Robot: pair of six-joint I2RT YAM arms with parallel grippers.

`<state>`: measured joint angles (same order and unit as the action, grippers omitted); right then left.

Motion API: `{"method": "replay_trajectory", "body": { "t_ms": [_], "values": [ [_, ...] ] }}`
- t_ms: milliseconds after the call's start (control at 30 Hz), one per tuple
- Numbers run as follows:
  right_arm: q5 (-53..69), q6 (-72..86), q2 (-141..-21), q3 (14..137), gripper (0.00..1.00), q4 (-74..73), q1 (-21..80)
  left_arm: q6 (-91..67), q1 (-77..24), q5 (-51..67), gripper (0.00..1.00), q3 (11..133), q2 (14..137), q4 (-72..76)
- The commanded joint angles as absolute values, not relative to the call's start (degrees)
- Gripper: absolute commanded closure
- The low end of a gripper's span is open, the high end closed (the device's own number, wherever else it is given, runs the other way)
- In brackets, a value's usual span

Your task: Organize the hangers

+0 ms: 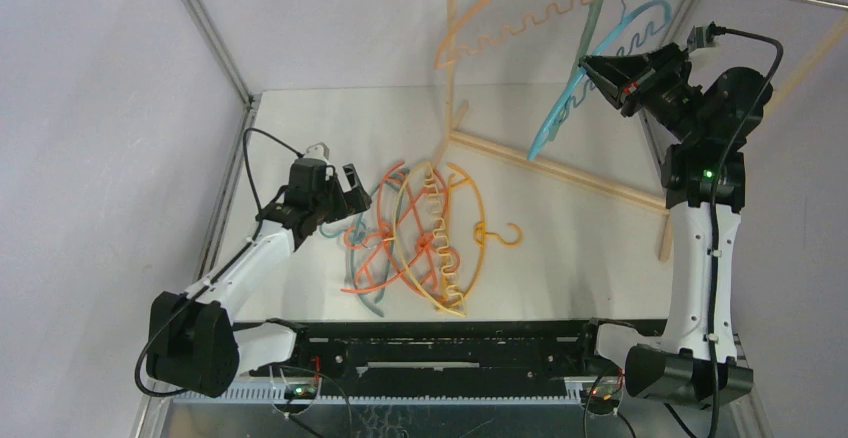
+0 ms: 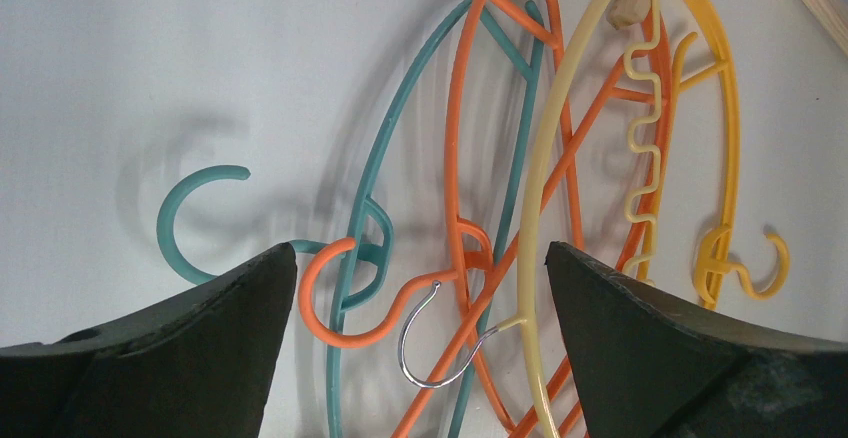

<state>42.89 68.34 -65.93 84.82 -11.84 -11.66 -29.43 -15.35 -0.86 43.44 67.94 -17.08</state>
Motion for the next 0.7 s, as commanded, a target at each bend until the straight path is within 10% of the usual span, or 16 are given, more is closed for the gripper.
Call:
{"method": "replay_trajectory", "body": {
  "t_ms": [0, 667],
  "values": [
    [51.77, 82.49, -60.97, 84.03, 1.00, 1.15, -12.83, -28.23, -15.06, -0.27, 0.01, 46.82, 68.90, -16.13],
    [53.66, 87.22, -56.32, 81.85, 1.00, 1.17, -18.08, -28.30, -15.05, 0.93, 0.00, 48.05, 71.49, -14.33]
  ]
}}
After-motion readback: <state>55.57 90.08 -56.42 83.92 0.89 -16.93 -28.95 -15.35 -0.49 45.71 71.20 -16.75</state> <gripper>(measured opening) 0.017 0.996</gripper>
